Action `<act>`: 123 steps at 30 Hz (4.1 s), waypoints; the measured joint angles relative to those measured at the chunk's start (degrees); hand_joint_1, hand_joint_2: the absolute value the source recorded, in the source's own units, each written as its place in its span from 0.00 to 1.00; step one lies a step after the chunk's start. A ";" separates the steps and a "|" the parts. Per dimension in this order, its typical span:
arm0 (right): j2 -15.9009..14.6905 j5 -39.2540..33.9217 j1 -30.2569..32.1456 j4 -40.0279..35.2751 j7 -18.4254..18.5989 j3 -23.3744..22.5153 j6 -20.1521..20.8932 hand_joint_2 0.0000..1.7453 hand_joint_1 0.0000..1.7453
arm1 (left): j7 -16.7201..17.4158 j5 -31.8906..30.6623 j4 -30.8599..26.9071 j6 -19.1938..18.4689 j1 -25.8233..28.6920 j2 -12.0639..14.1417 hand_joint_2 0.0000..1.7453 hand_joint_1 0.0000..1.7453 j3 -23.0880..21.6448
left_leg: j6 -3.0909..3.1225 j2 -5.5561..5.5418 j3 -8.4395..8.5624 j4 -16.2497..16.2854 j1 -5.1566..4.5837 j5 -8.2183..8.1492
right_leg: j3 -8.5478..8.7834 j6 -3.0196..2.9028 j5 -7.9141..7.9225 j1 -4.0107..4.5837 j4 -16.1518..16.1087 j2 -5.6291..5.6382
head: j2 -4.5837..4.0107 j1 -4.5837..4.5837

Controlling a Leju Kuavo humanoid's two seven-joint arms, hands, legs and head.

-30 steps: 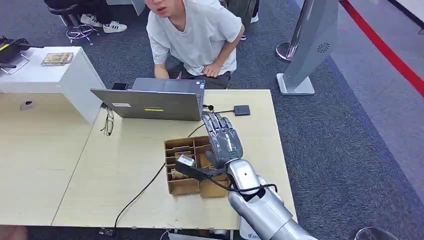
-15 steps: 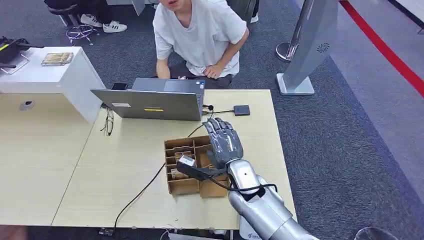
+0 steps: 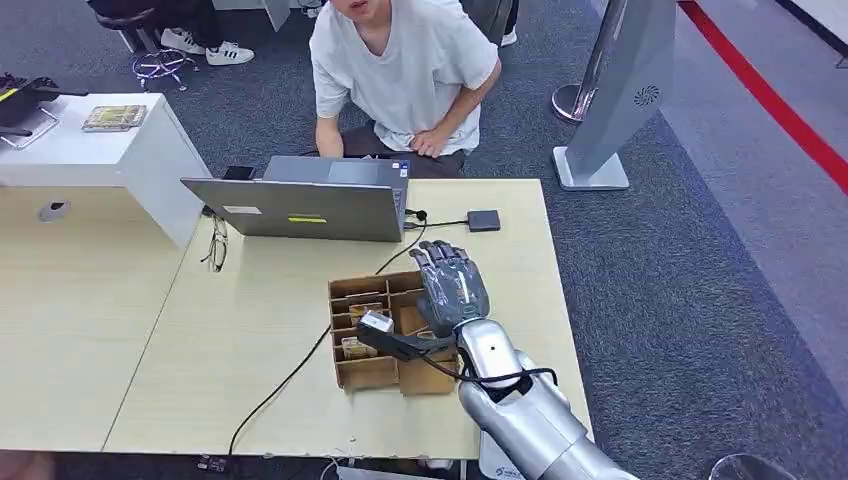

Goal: Pass the card to the sensor for recognition and then transmit it.

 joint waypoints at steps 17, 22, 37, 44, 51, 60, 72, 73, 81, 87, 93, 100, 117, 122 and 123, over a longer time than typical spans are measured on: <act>-0.20 0.00 0.41 0.00 0.04 -0.46 0.02 1.00 0.28 | 0.00 0.00 0.00 0.04 0.03 0.00 0.00 0.00 0.00 | 0.00 0.00 0.00 0.00 0.00 0.00 | 0.00 0.00 0.00 0.00 0.00 0.00 | 0.00 0.00; -0.20 0.04 0.53 -0.02 0.04 -0.59 0.20 1.00 0.32 | 0.02 0.00 0.00 0.13 0.05 0.00 0.00 0.00 0.00 | 0.00 0.00 -0.01 0.00 0.00 0.00 | 0.00 0.00 0.00 0.00 0.00 0.00 | 0.00 0.00; -0.20 0.18 1.11 -0.17 0.04 -0.79 0.24 1.00 0.75 | 0.22 0.00 0.00 0.46 0.33 0.00 0.00 0.00 0.04 | 0.00 0.00 -0.01 0.00 0.00 0.00 | 0.00 0.00 0.00 0.00 0.00 0.00 | 0.00 -0.02; -0.20 0.20 1.13 -0.20 -0.20 -0.83 0.13 1.00 1.00 | 0.26 -0.04 0.00 0.46 0.41 0.00 0.00 0.00 0.07 | 0.00 0.00 -0.01 0.00 0.00 0.00 | 0.00 0.00 0.00 0.00 0.00 0.00 | 0.00 -0.02; -0.20 0.22 1.32 -0.52 -0.92 -0.83 -0.70 1.00 1.00 | 0.26 -0.20 0.00 0.46 0.61 0.00 0.00 0.00 0.11 | 0.00 0.00 -0.01 0.00 0.00 0.00 | 0.00 0.00 0.00 0.00 0.00 0.00 | 0.00 0.00; -0.20 -1.40 2.25 -3.86 -2.97 -0.85 -2.45 1.00 1.00 | 0.28 -0.20 0.00 0.46 1.06 0.00 0.00 0.00 0.13 | 0.00 0.00 -0.01 0.00 0.00 0.00 | 0.00 0.00 0.00 0.00 0.00 0.00 | 0.00 -0.02; -0.20 -10.52 3.92 -16.27 -7.76 -0.50 -2.56 1.00 1.00 | 0.55 0.15 -0.02 0.48 2.01 0.00 0.00 0.00 0.85 | 0.00 0.00 -0.02 0.00 0.00 0.00 | 0.00 0.00 0.00 0.00 0.00 -0.01 | 0.00 0.00; -0.20 -12.33 4.37 -17.82 -8.42 -0.41 -2.47 1.00 1.00 | 0.55 0.18 -0.04 0.48 2.11 0.00 0.00 0.00 1.07 | 0.00 0.00 -0.02 0.00 0.00 0.00 | 0.00 0.00 0.00 0.00 0.00 -0.01 | 0.00 0.00; -0.35 -22.30 7.08 -25.90 -12.29 0.13 -1.44 1.00 1.00 | 0.55 0.68 -0.17 0.57 2.94 0.09 0.00 0.00 1.64 | 0.00 0.00 -0.02 0.00 0.00 -0.01 | -0.02 0.00 -0.01 0.00 -0.01 0.00 | 0.00 -0.02; -1.16 -31.59 9.17 -30.10 -16.35 0.11 0.20 1.00 1.00 | 0.72 1.16 -0.17 0.70 3.28 0.20 0.00 0.00 1.75 | 0.00 0.01 -0.02 0.00 0.00 0.00 | -0.02 0.00 0.00 0.00 -0.01 0.01 | 0.00 -0.02; -2.12 -38.57 11.60 -33.24 -19.19 -0.20 1.90 1.00 1.00 | 0.72 1.57 -0.17 1.35 3.53 0.22 0.00 0.00 2.25 | 0.00 0.00 -0.02 0.00 0.00 -0.01 | -0.02 0.00 -0.01 0.00 -0.01 0.00 | 0.00 -0.02; -3.21 -47.57 14.71 -35.89 -22.06 -1.16 4.74 1.00 1.00 | 0.55 2.05 -0.17 1.99 3.91 0.24 0.00 0.00 2.86 | 0.00 0.00 -0.03 0.00 0.00 -0.01 | -0.02 0.00 -0.01 0.00 -0.01 0.00 | 0.00 0.00; -4.61 -57.20 19.57 -39.06 -25.77 -3.91 7.02 1.00 1.00 | 0.20 2.56 -0.17 2.84 4.07 0.57 0.00 0.00 3.19 | 0.00 0.00 -0.03 0.00 0.00 -0.01 | -0.02 0.00 -0.01 0.00 -0.01 0.00 | 0.00 -0.02; -4.63 -57.51 19.88 -39.06 -26.08 -4.02 6.95 1.00 1.00 | 0.17 2.56 -0.17 3.15 4.07 0.57 0.00 0.00 3.21 | 0.00 0.00 -0.03 0.00 0.00 -0.01 | -0.01 0.00 -0.01 0.00 -0.02 0.00 | 0.00 0.00; -4.63 -57.51 19.93 -39.06 -26.12 -4.02 6.93 1.00 1.00 | 0.17 2.56 -0.17 3.15 4.08 0.57 0.00 0.00 3.21 | 0.00 0.00 -0.03 0.00 0.00 -0.01 | -0.02 0.00 -0.01 0.00 -0.02 0.00 | 0.00 0.00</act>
